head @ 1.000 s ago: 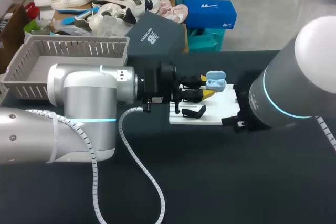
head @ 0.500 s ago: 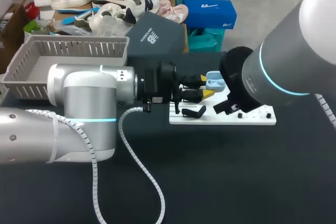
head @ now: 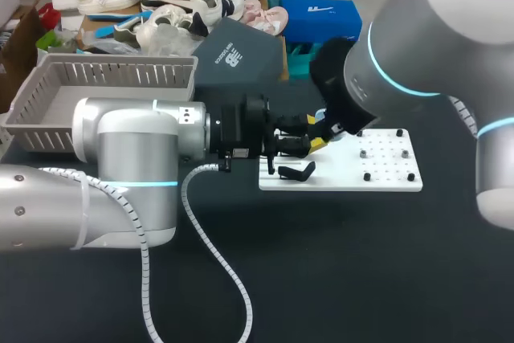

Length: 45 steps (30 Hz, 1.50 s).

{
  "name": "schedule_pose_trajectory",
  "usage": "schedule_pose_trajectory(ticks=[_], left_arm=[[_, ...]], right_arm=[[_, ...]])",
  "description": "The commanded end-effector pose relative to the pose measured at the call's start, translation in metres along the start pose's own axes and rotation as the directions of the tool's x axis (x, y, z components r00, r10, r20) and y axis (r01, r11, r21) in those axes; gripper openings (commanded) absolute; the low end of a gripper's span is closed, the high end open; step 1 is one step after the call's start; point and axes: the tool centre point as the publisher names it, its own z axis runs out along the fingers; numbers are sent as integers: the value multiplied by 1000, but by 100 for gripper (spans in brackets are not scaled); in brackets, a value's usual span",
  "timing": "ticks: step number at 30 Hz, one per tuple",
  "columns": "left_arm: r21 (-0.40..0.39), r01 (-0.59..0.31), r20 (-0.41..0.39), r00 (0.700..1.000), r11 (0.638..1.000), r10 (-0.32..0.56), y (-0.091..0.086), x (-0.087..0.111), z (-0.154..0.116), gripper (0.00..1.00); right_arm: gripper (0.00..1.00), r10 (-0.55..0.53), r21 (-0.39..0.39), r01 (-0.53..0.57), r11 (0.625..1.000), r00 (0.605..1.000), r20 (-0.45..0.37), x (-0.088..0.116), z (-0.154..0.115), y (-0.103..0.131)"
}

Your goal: Pick up each earbud case from the left stands, insert the matching earbuds, close the lid, and place the case in the box.

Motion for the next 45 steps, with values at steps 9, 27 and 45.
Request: schedule_pose_trajectory(ticks=[9, 27, 45], left_arm=[[-2, -1, 3, 1000, 1000, 1, 0, 1, 0, 0], [-2, -1, 3, 1000, 1000, 1, 0, 1, 0, 0], [-2, -1, 3, 1000, 1000, 1, 0, 1, 0, 0]], right_arm=[[0, 7, -6, -7, 1000, 1000, -19, -12, 18, -7], [0, -67, -27, 66, 997, 998, -19, -14, 30, -28], [0, -84, -34, 84, 996, 996, -8, -18, 34, -27]])
